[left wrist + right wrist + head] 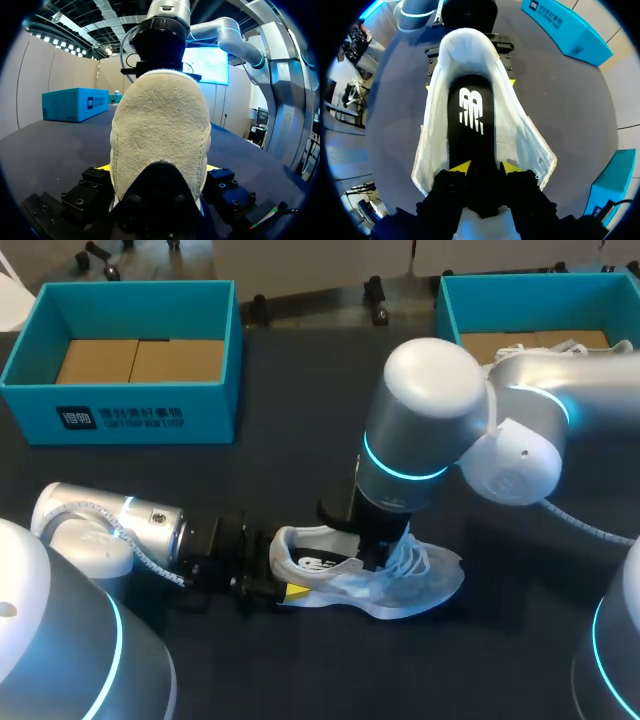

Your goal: Take the shoe out of the shoebox, open the shoe tongue, remove and reinsert the insole, then place the shoe into the shoebox

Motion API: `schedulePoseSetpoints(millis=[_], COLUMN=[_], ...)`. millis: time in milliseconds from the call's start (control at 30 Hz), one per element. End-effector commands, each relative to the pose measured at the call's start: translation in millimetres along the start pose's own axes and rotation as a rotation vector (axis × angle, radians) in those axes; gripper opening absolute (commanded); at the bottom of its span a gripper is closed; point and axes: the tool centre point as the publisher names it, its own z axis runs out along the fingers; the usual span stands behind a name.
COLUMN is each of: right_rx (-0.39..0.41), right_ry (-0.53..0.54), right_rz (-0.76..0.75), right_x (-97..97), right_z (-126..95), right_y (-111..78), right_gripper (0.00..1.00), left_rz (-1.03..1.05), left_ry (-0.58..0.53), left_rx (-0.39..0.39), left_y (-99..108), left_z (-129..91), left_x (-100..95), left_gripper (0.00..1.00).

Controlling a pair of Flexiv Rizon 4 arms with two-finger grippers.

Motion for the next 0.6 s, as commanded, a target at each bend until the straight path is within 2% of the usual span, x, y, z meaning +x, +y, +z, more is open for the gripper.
schedulePoseSetpoints(millis=[33, 333, 600], right_rx=[-0.009, 0.003, 0.024], right_ry=[0.023, 0.071, 0.135], right_rz=[-0.004, 0.001, 0.020], right_x=[-3.2, 4.1, 23.0], right_z=[12, 28, 38], right_y=[2.4, 12.9, 18.2], right_gripper=[0.37, 0.39, 0.42], left_rz=[-0.001, -0.001, -0.001], left_ry=[0.001, 0.001, 0.001], left_rx=[-0.003, -0.003, -0.003], left_y=[2, 2, 2], left_z=[-1, -1, -1], left_x=[-0.9, -0.9, -0.9], left_gripper=[0.00, 0.00, 0.00])
